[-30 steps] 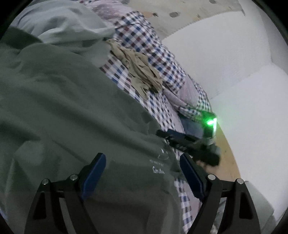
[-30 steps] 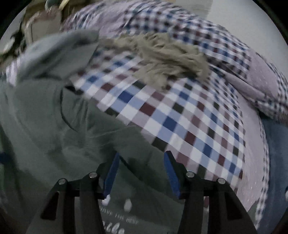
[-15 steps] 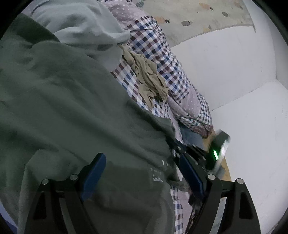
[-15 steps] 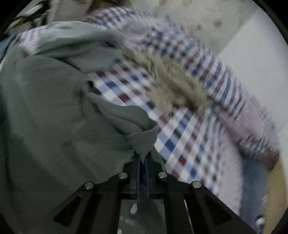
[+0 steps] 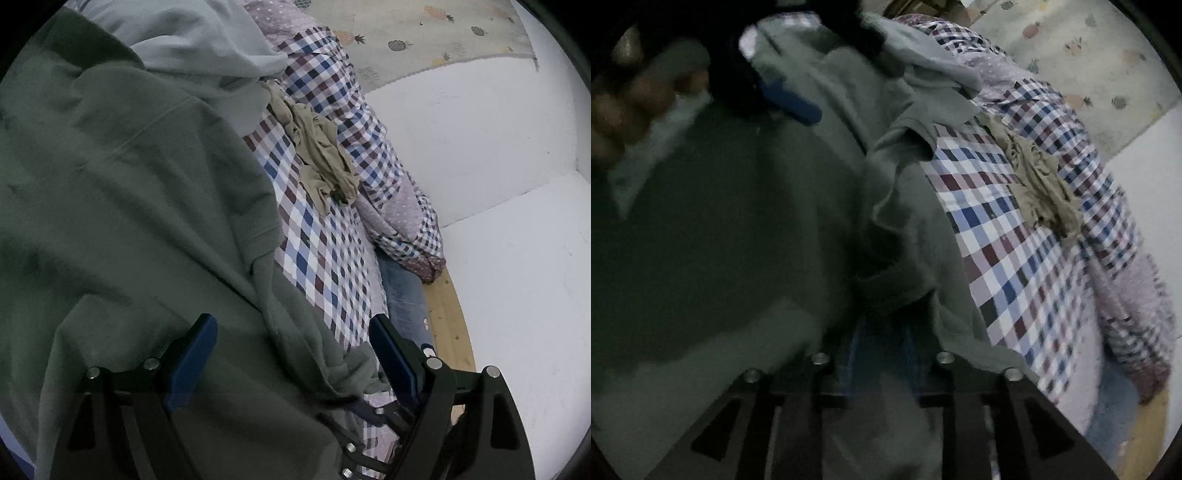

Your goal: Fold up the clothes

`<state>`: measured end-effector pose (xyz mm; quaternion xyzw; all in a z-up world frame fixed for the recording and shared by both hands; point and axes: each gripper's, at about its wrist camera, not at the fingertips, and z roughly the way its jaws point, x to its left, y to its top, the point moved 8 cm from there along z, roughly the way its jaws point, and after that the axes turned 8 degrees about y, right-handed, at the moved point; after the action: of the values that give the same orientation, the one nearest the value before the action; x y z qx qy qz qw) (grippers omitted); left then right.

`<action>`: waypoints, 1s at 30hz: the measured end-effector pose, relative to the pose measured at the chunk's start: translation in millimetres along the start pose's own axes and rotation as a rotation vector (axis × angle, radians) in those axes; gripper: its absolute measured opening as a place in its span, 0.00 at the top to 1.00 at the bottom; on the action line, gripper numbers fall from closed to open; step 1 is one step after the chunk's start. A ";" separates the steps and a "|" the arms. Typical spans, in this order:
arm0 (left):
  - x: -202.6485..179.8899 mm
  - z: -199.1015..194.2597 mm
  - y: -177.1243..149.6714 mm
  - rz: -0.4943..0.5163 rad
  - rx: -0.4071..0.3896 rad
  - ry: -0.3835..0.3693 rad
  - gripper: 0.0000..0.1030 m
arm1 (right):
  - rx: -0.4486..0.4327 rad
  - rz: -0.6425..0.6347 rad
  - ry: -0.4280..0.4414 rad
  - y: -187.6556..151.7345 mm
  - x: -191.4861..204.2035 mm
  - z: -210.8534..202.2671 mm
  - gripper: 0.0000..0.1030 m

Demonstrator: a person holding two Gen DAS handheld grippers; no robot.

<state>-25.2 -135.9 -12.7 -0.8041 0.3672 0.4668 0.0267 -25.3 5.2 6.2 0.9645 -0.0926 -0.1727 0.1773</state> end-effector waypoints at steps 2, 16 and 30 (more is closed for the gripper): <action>0.3 0.0 -0.6 -0.001 0.001 0.001 0.16 | -0.025 0.027 0.063 3.7 1.5 -12.8 0.64; 6.2 -22.0 15.2 -0.037 -0.091 -0.009 0.16 | -0.286 0.351 0.283 73.5 -42.1 -49.2 0.54; 48.0 -46.1 52.3 -0.237 -0.169 -0.054 0.16 | -0.177 0.755 0.471 132.2 -106.5 99.5 0.53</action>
<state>-9.5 -219.0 -8.0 -0.8284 0.2283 0.5109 0.0238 -175.6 -121.7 0.3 0.8573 -0.3799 0.1210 0.3258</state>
